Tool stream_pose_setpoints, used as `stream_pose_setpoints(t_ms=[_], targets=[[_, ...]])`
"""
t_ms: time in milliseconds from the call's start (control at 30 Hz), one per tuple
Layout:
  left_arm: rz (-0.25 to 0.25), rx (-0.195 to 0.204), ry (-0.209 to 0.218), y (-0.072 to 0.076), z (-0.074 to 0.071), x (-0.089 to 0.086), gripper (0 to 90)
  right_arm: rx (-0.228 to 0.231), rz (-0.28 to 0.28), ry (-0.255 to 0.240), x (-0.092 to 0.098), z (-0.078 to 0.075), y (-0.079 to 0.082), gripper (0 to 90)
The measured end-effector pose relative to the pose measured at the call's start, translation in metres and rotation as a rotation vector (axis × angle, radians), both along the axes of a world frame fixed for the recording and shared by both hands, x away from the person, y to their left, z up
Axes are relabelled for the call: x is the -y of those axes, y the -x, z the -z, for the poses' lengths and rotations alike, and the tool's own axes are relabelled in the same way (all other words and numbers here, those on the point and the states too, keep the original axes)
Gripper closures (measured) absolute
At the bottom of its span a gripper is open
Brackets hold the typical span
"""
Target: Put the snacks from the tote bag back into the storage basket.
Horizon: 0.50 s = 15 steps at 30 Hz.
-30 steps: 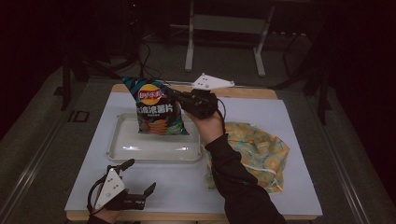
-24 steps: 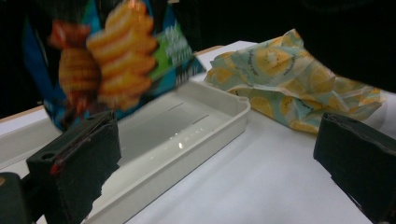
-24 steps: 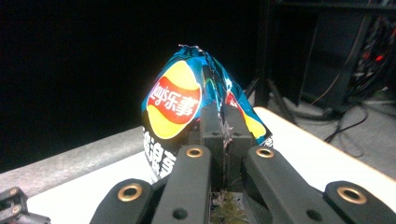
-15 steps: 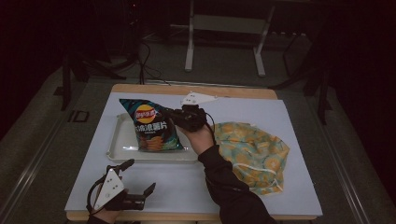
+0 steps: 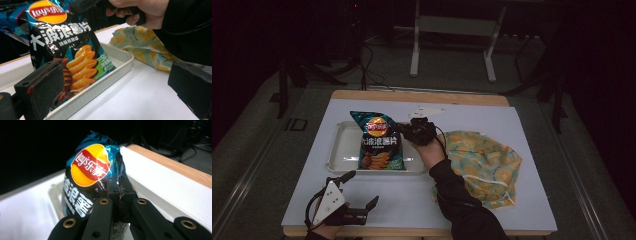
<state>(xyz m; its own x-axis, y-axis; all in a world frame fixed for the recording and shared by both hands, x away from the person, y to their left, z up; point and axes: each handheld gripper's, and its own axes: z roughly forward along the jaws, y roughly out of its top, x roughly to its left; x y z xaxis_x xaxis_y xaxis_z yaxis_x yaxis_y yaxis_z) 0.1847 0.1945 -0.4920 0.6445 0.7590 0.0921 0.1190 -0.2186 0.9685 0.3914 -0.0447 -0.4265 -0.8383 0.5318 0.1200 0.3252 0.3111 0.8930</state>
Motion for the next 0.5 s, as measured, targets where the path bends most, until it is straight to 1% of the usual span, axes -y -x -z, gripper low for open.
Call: stream_pose_setpoints(t_ms=[100, 200, 267, 500], targets=[[0.002, 0.0, -0.001, 0.0, 0.0, 0.0, 1.2, -0.015, 0.029, 0.016, 0.002, 0.007, -0.006, 89.9], [0.004, -0.001, 0.0, 0.0, 0.0, 0.0, 1.1, -0.028, 0.054, 0.037, 0.002, 0.012, -0.016, 89.8], [0.004, -0.003, 0.001, 0.0, 0.0, 0.0, 1.1, -0.041, 0.058, 0.035, 0.0, 0.014, -0.022, 89.9], [0.007, -0.003, 0.006, 0.0, 0.0, 0.0, 1.2, -0.074, 0.084, 0.075, -0.008, 0.023, -0.034, 89.7]])
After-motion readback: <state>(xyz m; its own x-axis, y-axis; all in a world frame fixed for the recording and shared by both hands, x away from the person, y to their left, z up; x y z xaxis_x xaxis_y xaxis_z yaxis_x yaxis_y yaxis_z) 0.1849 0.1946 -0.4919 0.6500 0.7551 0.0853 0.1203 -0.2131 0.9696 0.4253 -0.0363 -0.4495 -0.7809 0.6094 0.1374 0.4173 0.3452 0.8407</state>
